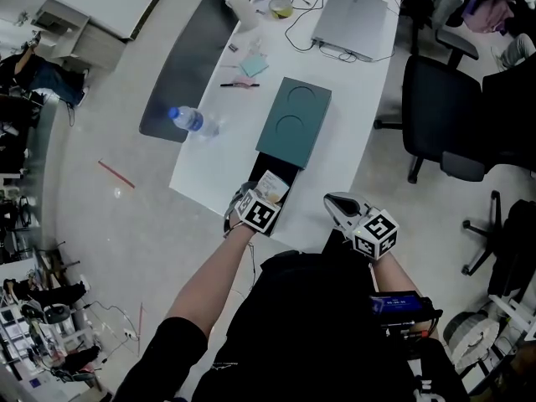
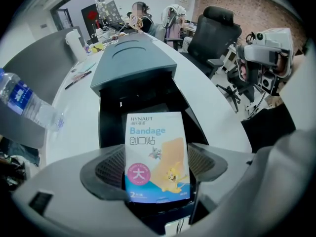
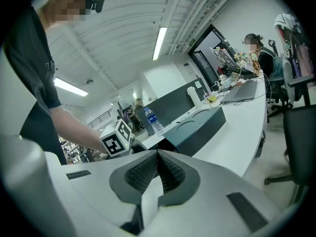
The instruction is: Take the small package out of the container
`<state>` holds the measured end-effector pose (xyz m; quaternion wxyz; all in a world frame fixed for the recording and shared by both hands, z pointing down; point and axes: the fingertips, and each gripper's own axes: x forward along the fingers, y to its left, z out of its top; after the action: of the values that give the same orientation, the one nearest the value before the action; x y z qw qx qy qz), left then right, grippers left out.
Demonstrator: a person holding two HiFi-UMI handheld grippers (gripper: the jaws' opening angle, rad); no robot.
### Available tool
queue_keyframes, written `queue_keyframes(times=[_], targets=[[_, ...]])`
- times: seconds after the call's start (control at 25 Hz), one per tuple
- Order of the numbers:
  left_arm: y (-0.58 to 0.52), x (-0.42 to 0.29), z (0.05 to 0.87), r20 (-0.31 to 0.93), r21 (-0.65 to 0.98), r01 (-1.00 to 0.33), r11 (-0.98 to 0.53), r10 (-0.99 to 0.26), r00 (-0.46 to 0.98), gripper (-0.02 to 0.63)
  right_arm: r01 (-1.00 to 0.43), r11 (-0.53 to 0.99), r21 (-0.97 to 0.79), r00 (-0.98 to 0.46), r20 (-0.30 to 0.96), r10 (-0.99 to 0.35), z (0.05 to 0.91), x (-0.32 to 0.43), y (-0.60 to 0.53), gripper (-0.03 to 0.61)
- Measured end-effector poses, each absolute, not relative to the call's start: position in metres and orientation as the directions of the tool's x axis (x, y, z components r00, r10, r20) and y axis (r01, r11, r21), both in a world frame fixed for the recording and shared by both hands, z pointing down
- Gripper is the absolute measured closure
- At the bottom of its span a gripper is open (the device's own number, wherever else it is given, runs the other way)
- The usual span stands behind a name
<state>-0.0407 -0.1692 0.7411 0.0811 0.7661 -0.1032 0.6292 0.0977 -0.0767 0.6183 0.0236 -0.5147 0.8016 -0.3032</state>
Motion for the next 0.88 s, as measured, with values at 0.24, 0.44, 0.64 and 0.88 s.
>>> queue_keyframes(times=[0.24,0.44,0.64,0.88], targets=[[-0.168,-0.043,0.739,0.973,0.001,-0.303,-0.953,-0.069,0.22,0.23,-0.805,0.297,-0.513,-0.478,0.267,-0.837,0.616,0.098,-0.073,0.552],[-0.167,-0.04,0.728,0.96,-0.007,-0.336,-0.942,-0.1,0.262,0.233,-0.797,0.309,-0.519,-0.496,0.27,-0.825,0.619,0.101,-0.072,0.552],[-0.167,-0.033,0.717,0.94,0.0,-0.377,-0.926,-0.129,0.317,0.233,-0.779,0.35,-0.52,-0.536,0.263,-0.802,0.619,0.1,-0.078,0.552],[-0.167,-0.028,0.697,0.902,-0.012,-0.437,-0.899,-0.198,0.383,0.233,-0.756,0.406,-0.514,-0.589,0.263,-0.764,0.615,0.099,-0.087,0.552]])
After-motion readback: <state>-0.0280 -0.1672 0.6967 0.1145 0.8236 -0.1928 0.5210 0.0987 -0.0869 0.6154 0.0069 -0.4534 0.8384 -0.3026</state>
